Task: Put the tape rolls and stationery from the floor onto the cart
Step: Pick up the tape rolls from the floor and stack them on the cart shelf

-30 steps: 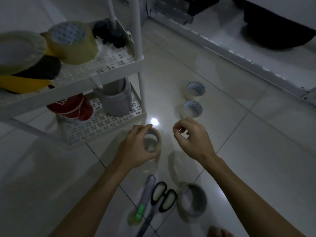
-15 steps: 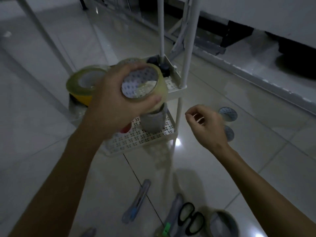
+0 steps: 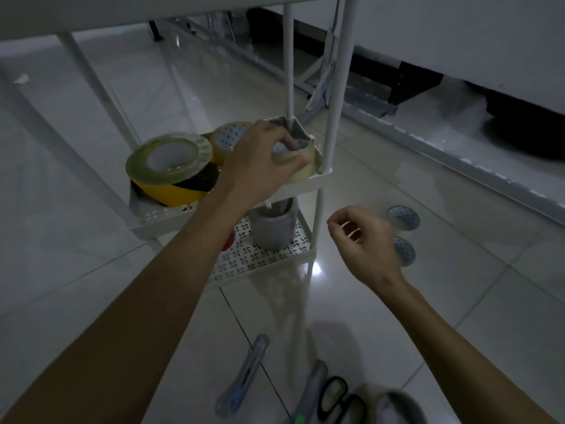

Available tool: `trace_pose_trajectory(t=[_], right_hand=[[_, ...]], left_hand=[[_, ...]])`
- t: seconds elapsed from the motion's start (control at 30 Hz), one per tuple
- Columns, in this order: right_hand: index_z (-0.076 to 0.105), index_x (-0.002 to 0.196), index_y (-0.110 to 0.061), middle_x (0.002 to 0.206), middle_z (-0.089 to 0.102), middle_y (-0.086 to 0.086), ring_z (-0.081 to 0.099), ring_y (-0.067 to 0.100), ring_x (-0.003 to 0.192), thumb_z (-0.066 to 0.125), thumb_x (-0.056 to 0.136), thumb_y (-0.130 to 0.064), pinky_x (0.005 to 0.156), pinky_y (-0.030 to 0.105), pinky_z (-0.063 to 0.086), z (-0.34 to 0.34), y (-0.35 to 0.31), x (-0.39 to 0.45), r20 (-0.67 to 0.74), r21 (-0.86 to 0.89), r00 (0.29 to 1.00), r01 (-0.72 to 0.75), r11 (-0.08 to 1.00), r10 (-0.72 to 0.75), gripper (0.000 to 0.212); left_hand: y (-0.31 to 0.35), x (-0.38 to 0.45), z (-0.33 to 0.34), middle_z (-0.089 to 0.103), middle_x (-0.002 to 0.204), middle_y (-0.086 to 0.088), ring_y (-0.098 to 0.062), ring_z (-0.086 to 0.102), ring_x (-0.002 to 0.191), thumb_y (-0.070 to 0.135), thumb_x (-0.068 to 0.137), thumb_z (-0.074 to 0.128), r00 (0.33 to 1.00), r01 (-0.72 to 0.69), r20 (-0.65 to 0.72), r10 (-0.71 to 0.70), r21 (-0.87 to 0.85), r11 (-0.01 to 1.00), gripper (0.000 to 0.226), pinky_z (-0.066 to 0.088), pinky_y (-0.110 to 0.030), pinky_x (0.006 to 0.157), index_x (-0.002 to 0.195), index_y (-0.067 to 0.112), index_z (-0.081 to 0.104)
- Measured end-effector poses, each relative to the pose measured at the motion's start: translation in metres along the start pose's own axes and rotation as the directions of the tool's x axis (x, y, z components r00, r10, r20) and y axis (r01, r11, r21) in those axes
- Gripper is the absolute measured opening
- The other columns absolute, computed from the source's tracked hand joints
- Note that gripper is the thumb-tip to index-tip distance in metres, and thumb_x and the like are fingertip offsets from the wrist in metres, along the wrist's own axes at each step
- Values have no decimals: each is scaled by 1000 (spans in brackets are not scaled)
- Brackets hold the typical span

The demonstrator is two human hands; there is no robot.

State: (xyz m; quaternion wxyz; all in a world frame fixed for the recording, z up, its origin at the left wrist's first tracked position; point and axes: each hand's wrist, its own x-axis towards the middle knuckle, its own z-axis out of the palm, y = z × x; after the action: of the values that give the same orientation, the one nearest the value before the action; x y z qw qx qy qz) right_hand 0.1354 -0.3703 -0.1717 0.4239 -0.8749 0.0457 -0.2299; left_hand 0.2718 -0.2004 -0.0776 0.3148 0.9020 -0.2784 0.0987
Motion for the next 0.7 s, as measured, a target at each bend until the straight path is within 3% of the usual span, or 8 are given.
trace_pose_trajectory(t=[0.13, 0.27, 0.37, 0.43, 0.47, 0.53, 0.6, 0.7], right_hand=[[70, 85, -20, 85, 67, -13, 63, 9, 76, 65, 91, -14, 64, 37, 55, -5, 7, 0, -2, -3, 1000, -25, 1000, 25, 9], [70, 88, -20, 86, 67, -15, 63, 8, 77, 63, 92, -17, 65, 38, 57, -11, 16, -4, 1, -22, 999, -42, 999, 42, 9], [72, 89, -20, 86, 67, -16, 63, 7, 78, 63, 93, -18, 64, 32, 57, -18, 27, -10, -1, -60, 998, -65, 996, 65, 9], [72, 90, -20, 86, 67, -17, 63, 6, 78, 63, 93, -17, 63, 23, 54, -25, 38, -16, 4, -81, 996, -93, 992, 94, 9], [72, 90, -20, 85, 67, -17, 63, 6, 78, 64, 93, -16, 62, 19, 51, -29, 44, -21, 8, -90, 994, -109, 990, 110, 9], [71, 88, -20, 82, 67, -15, 63, 6, 77, 64, 93, -15, 61, 15, 48, -38, 56, -31, 14, -115, 988, -151, 982, 154, 10], [71, 86, -19, 81, 68, -12, 62, 6, 73, 65, 93, -16, 60, 13, 45, -48, 70, -45, 17, -124, 974, -222, 967, 226, 10], [72, 85, -19, 78, 70, -9, 63, 7, 69, 65, 92, -20, 61, 25, 51, -61, 89, -70, 20, -153, 946, -317, 936, 323, 10]], left_hand=[[-10, -5, 11, 51, 123, 1, -14, 57, 110, 45, 85, 77, 998, -61, 20, 60, 51, 997, 30, 55, -33, 88, 97, 18, 70], [-14, -16, 13, 61, 132, -1, -17, 58, 117, 45, 102, 55, 996, -52, 77, 49, 40, 998, 38, 53, -43, 98, 124, 19, 70], [-3, -45, 18, 60, 137, -4, -18, 57, 123, 35, 103, 56, 989, -126, -79, 126, 4, 992, 39, 52, -36, 100, 135, 14, 63], [11, -73, 32, 63, 123, -9, -19, 61, 111, 19, 96, 67, 951, -210, -237, 201, -13, 978, 25, 54, -27, 91, 117, 7, 71], [15, -87, 43, 63, 113, -8, -19, 62, 102, 13, 93, 70, 939, -246, -251, 234, -20, 969, 17, 54, -25, 85, 108, 7, 73], [21, -113, 70, 63, 102, -1, -12, 60, 91, 11, 90, 70, 961, -262, -114, 250, -106, 959, 9, 51, -20, 77, 99, 12, 72], [24, -138, 100, 64, 96, 8, -7, 60, 87, 15, 91, 68, 968, -198, 107, 225, -215, 956, 9, 51, -24, 73, 98, 20, 71], [31, -178, 142, 63, 98, 15, -3, 62, 87, 28, 92, 65, 873, -85, 439, 213, -292, 952, 12, 54, -29, 75, 103, 29, 70]])
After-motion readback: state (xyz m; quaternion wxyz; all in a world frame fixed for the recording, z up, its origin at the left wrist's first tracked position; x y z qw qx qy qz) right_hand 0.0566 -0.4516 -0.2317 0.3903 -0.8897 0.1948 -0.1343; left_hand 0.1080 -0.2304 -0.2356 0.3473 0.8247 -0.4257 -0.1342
